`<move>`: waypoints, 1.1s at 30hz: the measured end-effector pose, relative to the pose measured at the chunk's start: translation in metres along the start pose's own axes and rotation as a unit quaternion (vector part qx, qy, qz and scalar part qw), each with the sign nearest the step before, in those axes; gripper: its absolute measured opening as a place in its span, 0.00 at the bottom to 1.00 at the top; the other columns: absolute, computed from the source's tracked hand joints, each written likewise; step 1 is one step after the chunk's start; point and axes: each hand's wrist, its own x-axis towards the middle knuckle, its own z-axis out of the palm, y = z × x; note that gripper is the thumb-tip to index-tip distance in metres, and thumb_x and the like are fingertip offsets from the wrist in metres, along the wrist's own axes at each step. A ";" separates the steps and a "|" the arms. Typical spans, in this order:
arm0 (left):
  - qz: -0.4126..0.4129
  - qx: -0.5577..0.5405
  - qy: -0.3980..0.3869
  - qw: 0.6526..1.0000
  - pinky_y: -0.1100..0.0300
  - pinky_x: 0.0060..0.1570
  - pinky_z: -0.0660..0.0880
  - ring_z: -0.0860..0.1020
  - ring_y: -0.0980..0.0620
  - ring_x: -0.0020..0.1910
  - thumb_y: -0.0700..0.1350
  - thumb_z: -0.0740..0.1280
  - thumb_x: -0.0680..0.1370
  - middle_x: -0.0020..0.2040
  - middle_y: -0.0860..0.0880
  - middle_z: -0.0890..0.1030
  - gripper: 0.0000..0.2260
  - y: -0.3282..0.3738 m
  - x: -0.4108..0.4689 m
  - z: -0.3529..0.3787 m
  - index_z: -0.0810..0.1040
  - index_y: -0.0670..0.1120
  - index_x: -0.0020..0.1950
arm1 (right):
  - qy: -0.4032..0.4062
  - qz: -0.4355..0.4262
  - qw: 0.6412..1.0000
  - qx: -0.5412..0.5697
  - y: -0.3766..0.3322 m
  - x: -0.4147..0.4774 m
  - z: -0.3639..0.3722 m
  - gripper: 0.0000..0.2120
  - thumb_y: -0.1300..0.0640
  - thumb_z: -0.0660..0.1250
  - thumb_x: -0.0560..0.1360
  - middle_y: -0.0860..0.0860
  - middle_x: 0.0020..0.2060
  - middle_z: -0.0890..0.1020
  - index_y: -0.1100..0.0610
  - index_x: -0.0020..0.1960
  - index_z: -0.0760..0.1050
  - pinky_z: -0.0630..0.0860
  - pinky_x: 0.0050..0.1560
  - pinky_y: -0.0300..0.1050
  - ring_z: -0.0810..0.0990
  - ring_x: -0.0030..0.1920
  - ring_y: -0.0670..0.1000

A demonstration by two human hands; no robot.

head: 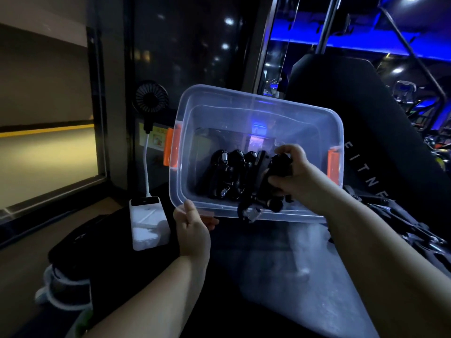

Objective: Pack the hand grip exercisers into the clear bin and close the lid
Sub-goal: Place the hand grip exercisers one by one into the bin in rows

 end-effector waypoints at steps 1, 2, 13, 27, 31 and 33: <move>-0.002 -0.006 -0.005 1.000 0.65 0.24 0.73 0.78 0.52 0.24 0.53 0.53 0.83 0.29 0.48 0.80 0.11 0.000 0.000 -0.001 0.68 0.47 0.49 | 0.012 -0.002 1.000 -0.003 -0.002 0.007 0.006 0.23 0.62 0.71 0.72 0.55 0.44 0.80 0.38 0.53 0.64 0.80 0.31 0.47 0.82 0.37 0.56; -0.004 -0.012 -0.009 1.000 0.65 0.24 0.73 0.78 0.52 0.24 0.53 0.52 0.83 0.29 0.48 0.80 0.11 0.000 0.000 -0.001 0.68 0.47 0.49 | 0.024 -0.004 1.000 -0.014 -0.004 0.014 0.012 0.23 0.61 0.70 0.72 0.54 0.43 0.80 0.40 0.55 0.63 0.80 0.32 0.50 0.83 0.37 0.57; -0.015 -0.058 -0.007 0.998 0.65 0.23 0.70 0.75 0.53 0.20 0.49 0.52 0.84 0.26 0.49 0.78 0.10 0.005 -0.002 0.001 0.67 0.48 0.47 | 0.029 0.012 0.987 -0.155 0.006 0.099 0.108 0.21 0.62 0.66 0.71 0.50 0.38 0.72 0.52 0.62 0.65 0.65 0.36 0.42 0.71 0.34 0.51; -0.006 -0.052 -0.018 0.998 0.64 0.24 0.72 0.75 0.50 0.22 0.47 0.54 0.83 0.27 0.45 0.76 0.12 0.004 -0.001 -0.001 0.67 0.41 0.45 | 0.007 0.086 0.968 -0.237 0.013 0.146 0.146 0.20 0.57 0.69 0.72 0.52 0.44 0.75 0.49 0.61 0.67 0.68 0.36 0.42 0.73 0.41 0.54; -0.004 -0.046 -0.020 0.999 0.64 0.25 0.73 0.75 0.48 0.24 0.48 0.54 0.81 0.33 0.35 0.76 0.12 0.004 -0.002 -0.002 0.68 0.40 0.46 | 0.035 0.065 0.923 -0.377 0.011 0.147 0.149 0.24 0.49 0.71 0.71 0.55 0.58 0.73 0.50 0.64 0.70 0.71 0.53 0.49 0.72 0.59 0.58; -0.010 -0.044 -0.024 0.999 0.64 0.25 0.73 0.76 0.48 0.24 0.49 0.54 0.81 0.35 0.34 0.77 0.12 0.004 -0.001 -0.002 0.68 0.41 0.46 | 0.043 0.042 0.907 -0.417 0.013 0.147 0.150 0.25 0.47 0.71 0.70 0.56 0.61 0.70 0.51 0.65 0.70 0.70 0.58 0.51 0.67 0.63 0.59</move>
